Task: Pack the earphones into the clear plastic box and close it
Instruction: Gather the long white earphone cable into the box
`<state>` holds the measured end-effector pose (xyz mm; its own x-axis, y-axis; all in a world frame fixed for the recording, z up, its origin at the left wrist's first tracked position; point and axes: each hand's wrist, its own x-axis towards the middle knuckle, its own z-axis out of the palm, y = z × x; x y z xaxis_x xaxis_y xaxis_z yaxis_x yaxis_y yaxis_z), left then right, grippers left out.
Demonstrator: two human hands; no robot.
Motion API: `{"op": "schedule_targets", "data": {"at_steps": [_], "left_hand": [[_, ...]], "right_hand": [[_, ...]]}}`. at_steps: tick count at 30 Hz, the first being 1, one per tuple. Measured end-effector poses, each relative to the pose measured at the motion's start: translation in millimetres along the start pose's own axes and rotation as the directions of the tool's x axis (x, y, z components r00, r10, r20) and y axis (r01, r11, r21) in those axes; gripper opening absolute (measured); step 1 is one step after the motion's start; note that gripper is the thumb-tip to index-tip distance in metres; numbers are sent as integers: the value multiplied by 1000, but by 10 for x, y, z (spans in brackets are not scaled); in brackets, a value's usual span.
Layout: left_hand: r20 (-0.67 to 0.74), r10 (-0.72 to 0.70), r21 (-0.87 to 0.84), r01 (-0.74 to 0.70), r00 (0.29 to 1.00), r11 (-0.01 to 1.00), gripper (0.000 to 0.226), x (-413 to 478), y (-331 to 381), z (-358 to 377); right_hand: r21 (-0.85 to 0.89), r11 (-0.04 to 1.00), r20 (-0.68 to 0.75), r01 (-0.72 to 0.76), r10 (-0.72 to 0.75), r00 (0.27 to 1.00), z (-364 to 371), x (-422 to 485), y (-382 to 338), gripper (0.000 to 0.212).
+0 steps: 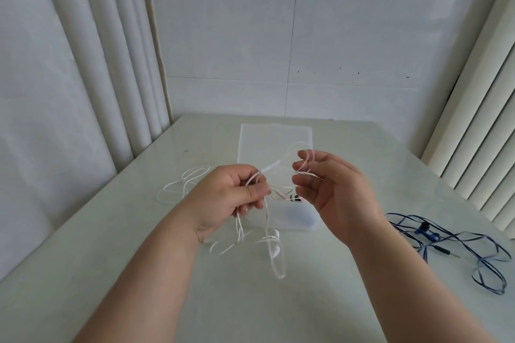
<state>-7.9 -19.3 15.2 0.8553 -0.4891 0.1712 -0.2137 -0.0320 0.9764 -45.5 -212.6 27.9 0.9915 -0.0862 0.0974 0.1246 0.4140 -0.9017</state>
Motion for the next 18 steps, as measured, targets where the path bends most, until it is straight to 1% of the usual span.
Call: {"op": "schedule_targets", "data": {"at_steps": [2, 3, 5, 6, 8, 10, 14, 16, 18], "left_hand": [[-45, 24, -115, -29, 999, 993, 11, 9, 5, -22], [-55, 37, -167, -46, 998, 985, 12, 12, 6, -27], [-76, 52, -258, -70, 996, 964, 14, 22, 1, -33], [-83, 52, -296, -74, 995, 952, 14, 24, 3, -35], [-94, 49, -332, -77, 994, 940, 13, 25, 6, -36], [-101, 46, -331, -77, 994, 941, 12, 28, 4, -31], [-108, 46, -324, -79, 993, 943, 11, 31, 6, -18], [-111, 42, -319, -76, 993, 945, 10, 30, 10, -14], [-119, 43, -310, -78, 992, 947, 9, 28, 12, -19]], "right_hand": [[-159, 987, -28, -15, 11, 1000, -18, 2, 29, 36], [-262, 965, -55, -31, 17, 998, -13, -6, 40, 38], [-459, 888, -91, -38, -4, 996, 16, -30, 49, 31], [-527, 849, -92, -26, -26, 995, 35, -46, 50, 30], [-581, 814, -55, 12, -54, 997, 56, -65, 47, 29], [-608, 792, 33, 47, -33, 999, 68, -88, 42, 26], [-732, 676, 223, 88, 115, 968, 111, -131, 82, 7], [-775, 623, 244, 111, 133, 961, 130, -138, 134, 8], [-782, 613, 228, 114, 112, 967, 134, -129, 153, 9]]}}
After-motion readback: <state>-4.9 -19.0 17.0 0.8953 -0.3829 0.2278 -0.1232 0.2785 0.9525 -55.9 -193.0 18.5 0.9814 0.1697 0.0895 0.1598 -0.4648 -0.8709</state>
